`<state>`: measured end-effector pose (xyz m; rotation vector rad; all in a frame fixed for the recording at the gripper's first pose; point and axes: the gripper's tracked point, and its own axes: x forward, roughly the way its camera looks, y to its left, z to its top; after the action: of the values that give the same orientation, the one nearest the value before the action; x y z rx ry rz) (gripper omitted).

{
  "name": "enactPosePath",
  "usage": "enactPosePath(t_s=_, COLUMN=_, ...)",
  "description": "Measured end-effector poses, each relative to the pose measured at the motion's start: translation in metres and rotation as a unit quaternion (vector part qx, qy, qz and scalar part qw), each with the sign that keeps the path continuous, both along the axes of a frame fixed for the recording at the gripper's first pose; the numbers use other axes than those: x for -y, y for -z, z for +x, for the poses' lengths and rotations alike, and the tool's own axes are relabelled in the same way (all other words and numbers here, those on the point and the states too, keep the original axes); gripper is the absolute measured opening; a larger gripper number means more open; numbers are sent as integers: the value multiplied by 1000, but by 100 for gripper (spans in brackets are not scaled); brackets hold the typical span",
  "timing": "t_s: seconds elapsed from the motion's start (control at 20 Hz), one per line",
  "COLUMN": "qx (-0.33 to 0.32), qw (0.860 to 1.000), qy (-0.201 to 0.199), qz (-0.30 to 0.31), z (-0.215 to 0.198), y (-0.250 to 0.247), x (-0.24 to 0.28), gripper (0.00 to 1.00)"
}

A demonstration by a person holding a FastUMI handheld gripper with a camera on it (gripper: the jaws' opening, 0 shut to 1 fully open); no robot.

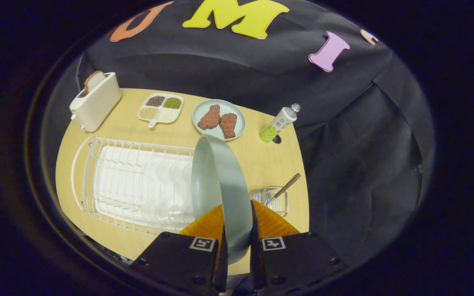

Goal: Take the plate from the dish rack, then take the spoon from the basket and place it into the plate.

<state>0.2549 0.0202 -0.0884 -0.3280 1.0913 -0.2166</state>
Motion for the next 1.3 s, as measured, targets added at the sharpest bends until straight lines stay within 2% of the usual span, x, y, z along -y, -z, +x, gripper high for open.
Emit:
enactPosePath(t_s=0.3, qx=22, qw=994, qy=-61, qz=92, z=-85, y=29, x=-8, gripper=28)
enactPosePath(t_s=0.55, qx=10, qw=980, qy=-65, qz=187, z=-137, y=86, x=-11, gripper=28)
enactPosePath(t_s=0.75, qx=8, qw=965, qy=-64, qz=253, z=-162, y=115, x=-17, gripper=28)
enactPosePath(t_s=1.05, qx=12, qw=968, qy=-48, qz=246, z=-171, y=164, x=-9, gripper=28)
enactPosePath(t_s=1.15, qx=-2, qw=957, qy=-44, qz=286, z=-178, y=174, x=-15, gripper=29)
enactPosePath(t_s=1.3, qx=-6, qw=953, qy=-31, qz=300, z=-181, y=191, x=0, gripper=33)
